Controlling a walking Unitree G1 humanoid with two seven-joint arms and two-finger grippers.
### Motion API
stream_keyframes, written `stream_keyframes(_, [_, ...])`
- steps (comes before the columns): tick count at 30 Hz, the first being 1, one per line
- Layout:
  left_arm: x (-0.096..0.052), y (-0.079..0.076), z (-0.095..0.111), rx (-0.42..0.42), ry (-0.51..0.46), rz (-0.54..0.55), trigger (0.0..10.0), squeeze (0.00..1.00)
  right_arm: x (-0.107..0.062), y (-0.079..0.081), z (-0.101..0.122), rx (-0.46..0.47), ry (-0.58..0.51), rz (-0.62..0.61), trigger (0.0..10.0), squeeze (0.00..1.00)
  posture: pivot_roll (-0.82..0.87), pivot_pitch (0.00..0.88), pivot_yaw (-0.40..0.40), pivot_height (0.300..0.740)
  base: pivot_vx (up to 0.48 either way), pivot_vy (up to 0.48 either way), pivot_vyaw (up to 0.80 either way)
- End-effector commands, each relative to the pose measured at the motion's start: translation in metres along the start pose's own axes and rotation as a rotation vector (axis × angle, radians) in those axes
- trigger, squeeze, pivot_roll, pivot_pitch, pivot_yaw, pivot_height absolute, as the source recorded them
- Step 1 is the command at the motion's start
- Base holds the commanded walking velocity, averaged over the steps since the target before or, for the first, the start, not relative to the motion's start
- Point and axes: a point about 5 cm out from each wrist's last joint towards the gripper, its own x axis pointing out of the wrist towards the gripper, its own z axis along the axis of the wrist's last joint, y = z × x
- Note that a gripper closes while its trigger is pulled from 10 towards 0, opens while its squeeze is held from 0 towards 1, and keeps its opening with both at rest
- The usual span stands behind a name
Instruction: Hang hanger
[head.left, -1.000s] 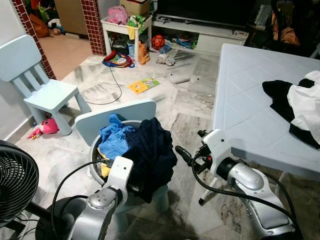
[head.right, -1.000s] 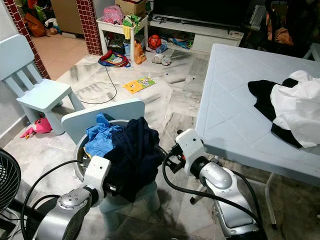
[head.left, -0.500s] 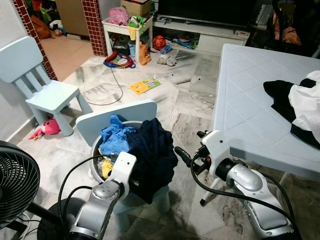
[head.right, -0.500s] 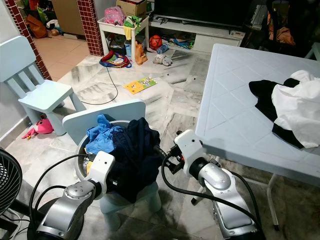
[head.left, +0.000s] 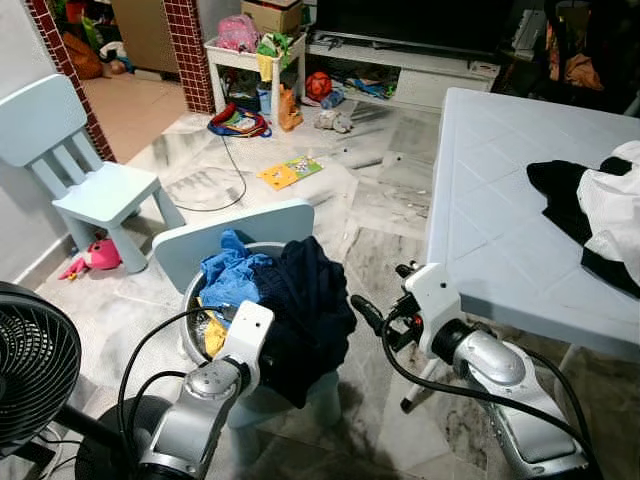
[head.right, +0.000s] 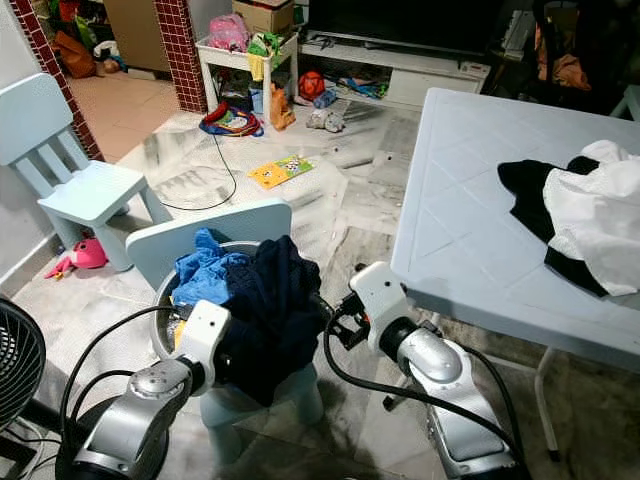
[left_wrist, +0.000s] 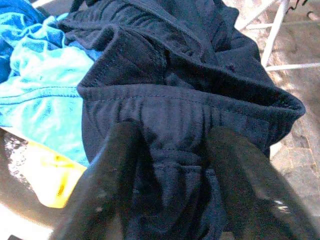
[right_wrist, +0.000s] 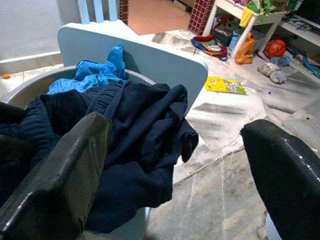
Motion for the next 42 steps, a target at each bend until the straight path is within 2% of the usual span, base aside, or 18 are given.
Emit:
stream_keyframes(1, [-0.005,0.0,0.002,0.007,-0.025,0.013,0.0,0.0,-0.001,-0.004,0.003,-0.015,-0.013,-0.008,10.0,0.0,-0.08,0.047,-0.034,0.74,0.0,0.0,0.0])
stream_keyframes(11, [-0.014,0.0,-0.001,-0.002,-0.047,0.016,0.0,0.0,0.0,-0.004,0.003,-0.016,-0.011,0.003,10.0,0.0,-0.08,0.047,-0.038,0.74,0.0,0.0,0.0])
stream_keyframes(16, [-0.025,0.0,-0.002,0.019,-0.055,0.016,0.0,0.0,-0.001,-0.003,0.003,-0.008,-0.001,0.057,10.0,0.0,-0.08,0.047,-0.042,0.74,0.0,0.0,0.0])
stream_keyframes(19, [-0.035,0.002,-0.001,0.022,-0.097,0.055,0.0,0.0,-0.003,-0.004,0.001,0.0,0.011,0.091,10.0,0.0,-0.07,0.049,-0.042,0.74,0.0,0.0,0.0])
stream_keyframes(21, [-0.046,0.004,0.001,0.015,-0.166,0.084,0.0,0.0,-0.005,-0.004,-0.001,0.001,0.027,0.112,10.0,0.0,-0.07,0.052,-0.044,0.74,0.0,0.0,0.0])
stream_keyframes(22, [-0.046,0.004,0.001,0.015,-0.166,0.084,0.0,0.0,-0.005,-0.004,-0.001,0.001,0.027,0.112,10.0,0.0,-0.07,0.052,-0.044,0.74,0.0,0.0,0.0])
stream_keyframes(23, [-0.057,0.006,-0.005,0.001,-0.176,0.104,0.0,0.0,-0.005,-0.005,-0.003,-0.004,0.036,0.122,10.0,0.0,-0.06,0.054,-0.049,0.74,0.0,0.0,0.0])
stream_keyframes(25, [-0.062,0.007,-0.01,-0.012,-0.163,0.112,0.0,0.0,-0.005,-0.006,-0.003,-0.007,0.039,0.123,10.0,0.0,-0.06,0.055,-0.052,0.74,0.0,0.0,0.0])
stream_keyframes(27, [-0.07,0.009,-0.022,-0.025,-0.097,0.125,0.0,0.0,-0.004,-0.006,-0.003,-0.007,0.04,0.129,10.0,0.0,-0.06,0.056,-0.054,0.74,0.0,0.0,0.0])
stream_keyframes(30, [-0.07,0.011,-0.026,-0.042,-0.069,0.142,0.0,0.0,-0.002,-0.006,-0.003,-0.01,0.04,0.137,10.0,0.0,-0.05,0.053,-0.06,0.74,0.0,0.0,0.0])
stream_keyframes(32, [-0.066,0.009,-0.024,-0.016,-0.062,0.125,0.0,0.0,-0.001,-0.004,-0.002,-0.013,0.038,0.144,10.0,0.0,-0.05,0.053,-0.06,0.74,0.0,0.0,0.0])
stream_keyframes(33, [-0.061,0.007,-0.02,0.019,-0.056,0.121,10.0,0.0,0.0,-0.004,-0.002,-0.015,0.037,0.149,10.0,0.0,-0.05,0.05,-0.061,0.74,0.0,0.0,0.0])
stream_keyframes(35, [-0.056,0.006,-0.016,0.033,-0.056,0.121,10.0,0.0,0.001,-0.003,-0.001,-0.016,0.035,0.151,10.0,0.0,-0.06,0.047,-0.059,0.74,0.0,0.0,0.0])
stream_keyframes(36, [-0.053,0.004,-0.012,0.025,-0.064,0.114,10.0,0.33,0.001,-0.003,-0.001,-0.017,0.035,0.15,10.0,0.0,-0.06,0.047,-0.059,0.74,0.0,0.0,0.0])
stream_keyframes(37, [-0.049,0.003,-0.009,0.016,-0.067,0.107,10.0,1.0,0.0,-0.003,-0.001,-0.018,0.034,0.151,10.0,0.0,-0.06,0.047,-0.059,0.74,0.0,0.0,0.0])
stream_keyframes(42, [-0.037,-0.001,0.001,0.017,-0.064,0.073,10.0,1.0,-0.001,-0.003,-0.002,-0.023,0.036,0.146,10.0,0.0,-0.07,0.046,-0.046,0.74,0.0,0.0,0.0])
